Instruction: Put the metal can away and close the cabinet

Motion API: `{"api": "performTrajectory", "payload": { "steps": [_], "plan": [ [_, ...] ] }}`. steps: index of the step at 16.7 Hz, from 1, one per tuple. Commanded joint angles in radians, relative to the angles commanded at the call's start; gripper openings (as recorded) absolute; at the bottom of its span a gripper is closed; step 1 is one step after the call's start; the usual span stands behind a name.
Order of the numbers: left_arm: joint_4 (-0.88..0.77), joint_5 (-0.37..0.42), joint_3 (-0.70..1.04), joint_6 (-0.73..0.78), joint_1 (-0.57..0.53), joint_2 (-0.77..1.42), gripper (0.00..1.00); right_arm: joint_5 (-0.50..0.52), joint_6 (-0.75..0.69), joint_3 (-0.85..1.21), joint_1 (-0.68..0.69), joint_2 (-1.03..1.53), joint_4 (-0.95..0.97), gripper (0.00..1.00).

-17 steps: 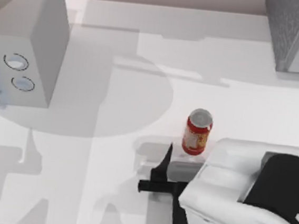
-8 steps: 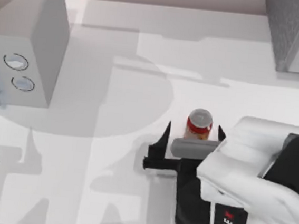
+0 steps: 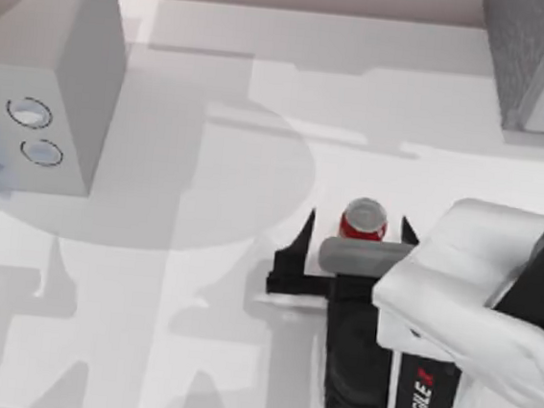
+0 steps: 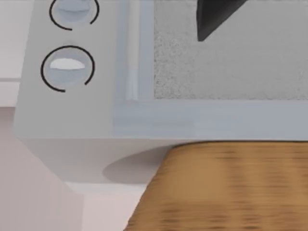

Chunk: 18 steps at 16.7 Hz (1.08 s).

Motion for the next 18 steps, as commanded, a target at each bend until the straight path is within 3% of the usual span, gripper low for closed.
{"api": "performTrajectory", "payload": {
  "steps": [13, 18],
  "plan": [
    [0.000, 0.000, 0.000, 0.000, 0.000, 0.000, 1.00, 0.000, 0.000, 0.000, 0.000, 0.000, 0.000, 0.02],
    [0.000, 0.000, 0.000, 0.000, 0.000, 0.000, 1.00, 0.000, 0.000, 0.000, 0.000, 0.000, 0.000, 0.00]
  ]
}}
